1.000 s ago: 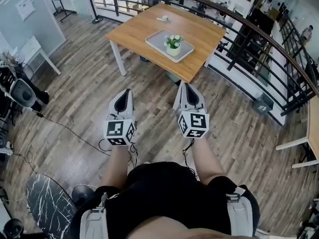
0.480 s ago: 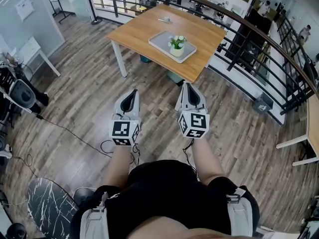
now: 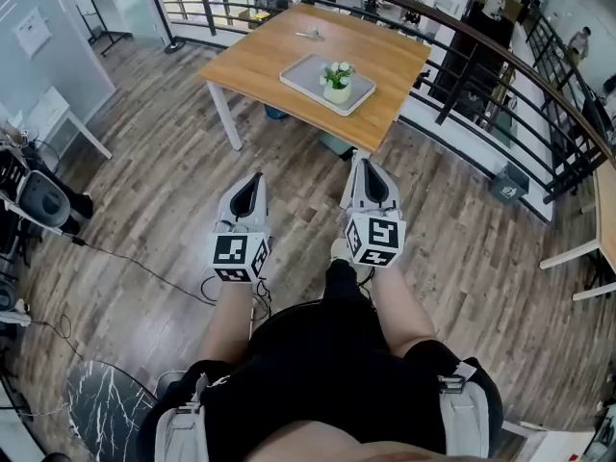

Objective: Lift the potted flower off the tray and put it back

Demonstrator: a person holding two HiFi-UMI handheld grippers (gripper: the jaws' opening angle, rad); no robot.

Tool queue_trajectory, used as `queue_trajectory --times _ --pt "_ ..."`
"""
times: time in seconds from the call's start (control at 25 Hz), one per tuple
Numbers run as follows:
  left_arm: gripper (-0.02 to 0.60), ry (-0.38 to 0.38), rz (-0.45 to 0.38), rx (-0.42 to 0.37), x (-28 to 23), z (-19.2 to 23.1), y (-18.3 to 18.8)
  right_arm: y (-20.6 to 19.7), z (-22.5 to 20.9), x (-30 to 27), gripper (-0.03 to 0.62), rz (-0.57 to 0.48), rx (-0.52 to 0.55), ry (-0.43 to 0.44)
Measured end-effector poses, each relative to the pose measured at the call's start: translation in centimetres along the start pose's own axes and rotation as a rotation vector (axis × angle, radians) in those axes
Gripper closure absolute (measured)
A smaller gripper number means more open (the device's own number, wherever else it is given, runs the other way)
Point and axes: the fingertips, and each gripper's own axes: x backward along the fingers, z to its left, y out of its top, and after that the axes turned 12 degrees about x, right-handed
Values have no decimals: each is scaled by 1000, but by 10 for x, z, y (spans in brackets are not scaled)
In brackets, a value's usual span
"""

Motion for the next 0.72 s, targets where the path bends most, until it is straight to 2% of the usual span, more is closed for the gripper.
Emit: queue_trajectory --times 0.28,0.4,0.6,0.72 --pt "570 50 -3 -19 -37 31 -4 -10 -7 -49 595 -11 0 0" --pt "570 54 0 -5 -64 47 -6 -14 -11 -81 595 -20 -7 0" --pt "571 74 -14 -28 -144 72 -5 -29 -48 -166 595 -31 -44 -14" --pt "571 95 -24 -22 -206 89 1 -31 -66 -224 595 -34 -61 11"
